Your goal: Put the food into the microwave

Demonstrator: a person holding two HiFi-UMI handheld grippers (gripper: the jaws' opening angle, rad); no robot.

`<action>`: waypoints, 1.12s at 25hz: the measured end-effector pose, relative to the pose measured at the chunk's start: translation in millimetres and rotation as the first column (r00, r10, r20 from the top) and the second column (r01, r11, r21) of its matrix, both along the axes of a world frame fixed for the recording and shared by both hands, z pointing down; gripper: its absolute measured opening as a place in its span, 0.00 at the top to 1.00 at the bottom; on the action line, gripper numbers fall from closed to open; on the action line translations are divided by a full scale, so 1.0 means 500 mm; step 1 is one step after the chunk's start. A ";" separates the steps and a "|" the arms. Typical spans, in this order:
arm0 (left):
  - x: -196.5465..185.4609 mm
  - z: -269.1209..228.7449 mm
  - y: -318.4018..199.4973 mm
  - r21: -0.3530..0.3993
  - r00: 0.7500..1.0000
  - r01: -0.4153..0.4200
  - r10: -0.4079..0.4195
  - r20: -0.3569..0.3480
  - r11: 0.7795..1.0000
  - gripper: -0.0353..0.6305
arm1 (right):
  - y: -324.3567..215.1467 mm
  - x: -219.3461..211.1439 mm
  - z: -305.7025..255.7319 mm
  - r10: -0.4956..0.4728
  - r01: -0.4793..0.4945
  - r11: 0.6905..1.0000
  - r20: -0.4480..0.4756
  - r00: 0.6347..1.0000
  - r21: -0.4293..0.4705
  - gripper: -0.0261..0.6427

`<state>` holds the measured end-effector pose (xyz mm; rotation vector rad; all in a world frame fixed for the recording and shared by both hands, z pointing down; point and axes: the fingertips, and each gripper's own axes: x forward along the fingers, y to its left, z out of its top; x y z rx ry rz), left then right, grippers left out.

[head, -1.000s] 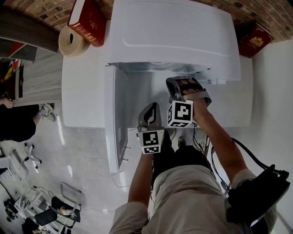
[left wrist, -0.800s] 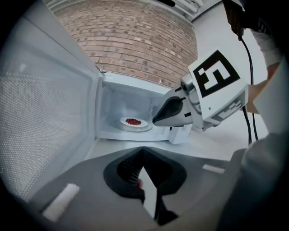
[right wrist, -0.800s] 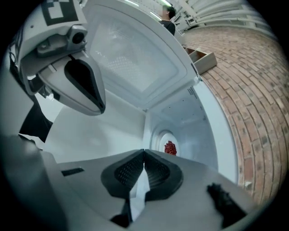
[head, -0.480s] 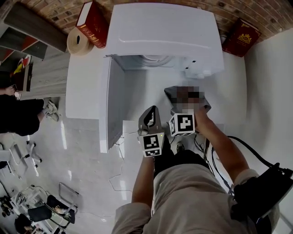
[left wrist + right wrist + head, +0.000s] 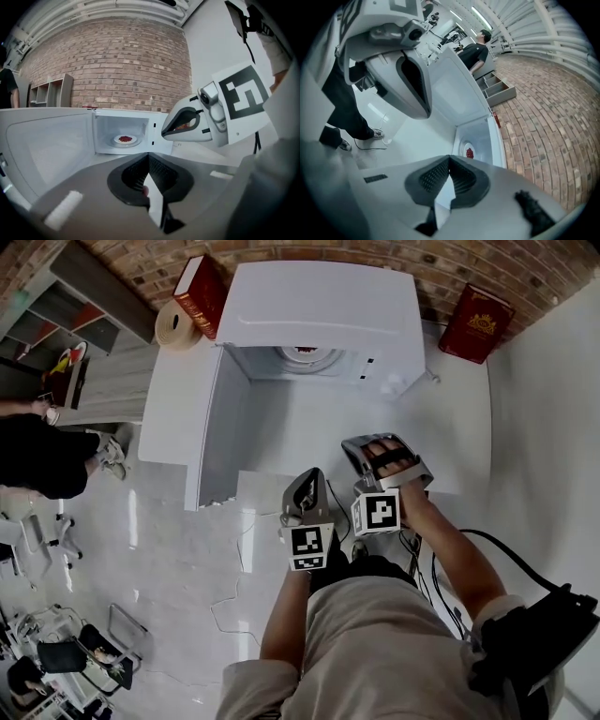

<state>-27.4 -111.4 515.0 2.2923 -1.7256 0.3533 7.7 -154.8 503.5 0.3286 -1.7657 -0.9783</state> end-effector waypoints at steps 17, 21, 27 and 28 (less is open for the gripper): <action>0.036 -0.101 0.084 0.099 0.998 0.055 -0.054 -0.017 0.994 0.94 | 0.122 0.041 -0.102 -0.042 0.036 0.994 0.059 0.997 0.099 0.95; 0.030 -0.105 0.088 0.107 0.998 0.065 -0.064 -0.015 0.992 0.94 | 0.124 0.037 -0.111 -0.047 0.039 0.993 0.062 0.997 0.114 0.95; 0.022 -0.114 0.089 0.120 0.998 0.067 -0.067 -0.010 0.990 0.94 | 0.126 0.025 -0.118 -0.056 0.048 0.991 0.063 0.996 0.127 0.95; 0.019 -0.116 0.088 0.122 0.998 0.069 -0.068 -0.010 0.990 0.94 | 0.125 0.023 -0.119 -0.057 0.049 0.990 0.063 0.996 0.129 0.95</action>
